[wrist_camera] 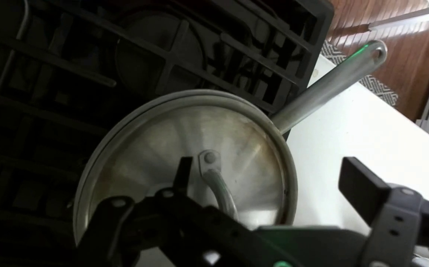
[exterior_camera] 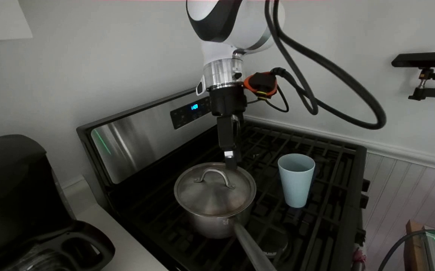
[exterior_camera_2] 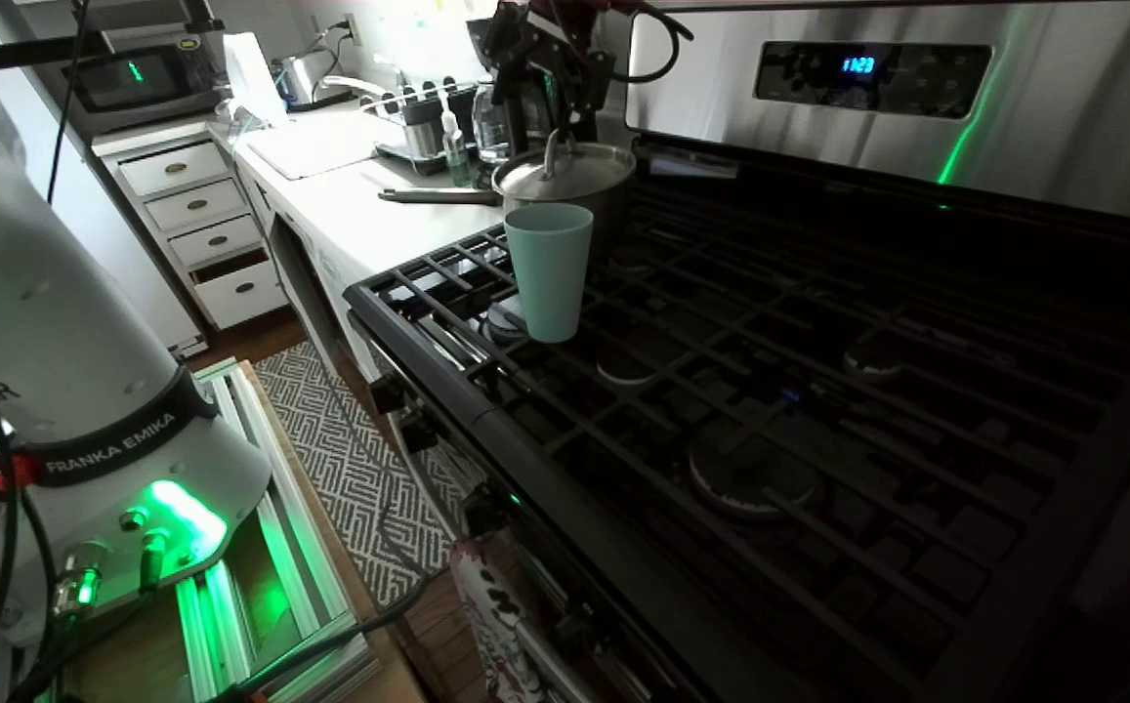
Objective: Put the lid on the stove, then pour water from the cup into the pot
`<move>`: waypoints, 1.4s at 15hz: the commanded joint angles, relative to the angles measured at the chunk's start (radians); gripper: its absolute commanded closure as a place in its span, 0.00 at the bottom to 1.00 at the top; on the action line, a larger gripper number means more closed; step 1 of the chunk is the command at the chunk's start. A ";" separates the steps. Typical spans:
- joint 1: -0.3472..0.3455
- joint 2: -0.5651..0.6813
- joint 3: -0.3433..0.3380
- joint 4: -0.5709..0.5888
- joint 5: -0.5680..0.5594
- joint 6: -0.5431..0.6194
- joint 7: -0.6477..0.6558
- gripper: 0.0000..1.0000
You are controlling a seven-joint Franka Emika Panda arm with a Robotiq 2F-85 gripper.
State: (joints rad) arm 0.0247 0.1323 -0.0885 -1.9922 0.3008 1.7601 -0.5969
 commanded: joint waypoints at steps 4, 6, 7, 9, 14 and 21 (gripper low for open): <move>-0.085 0.151 0.064 0.162 0.133 -0.094 -0.038 0.00; -0.098 0.171 0.076 0.188 0.148 -0.093 -0.043 0.00; -0.104 0.182 0.082 0.199 0.155 -0.094 -0.042 0.00; -0.113 0.200 0.092 0.215 0.165 -0.095 -0.041 0.00; -0.128 0.244 0.112 0.247 0.176 -0.137 -0.032 0.17; -0.137 0.278 0.113 0.263 0.163 -0.167 -0.020 0.72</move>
State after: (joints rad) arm -0.0883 0.3823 0.0077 -1.7683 0.4565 1.6340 -0.6234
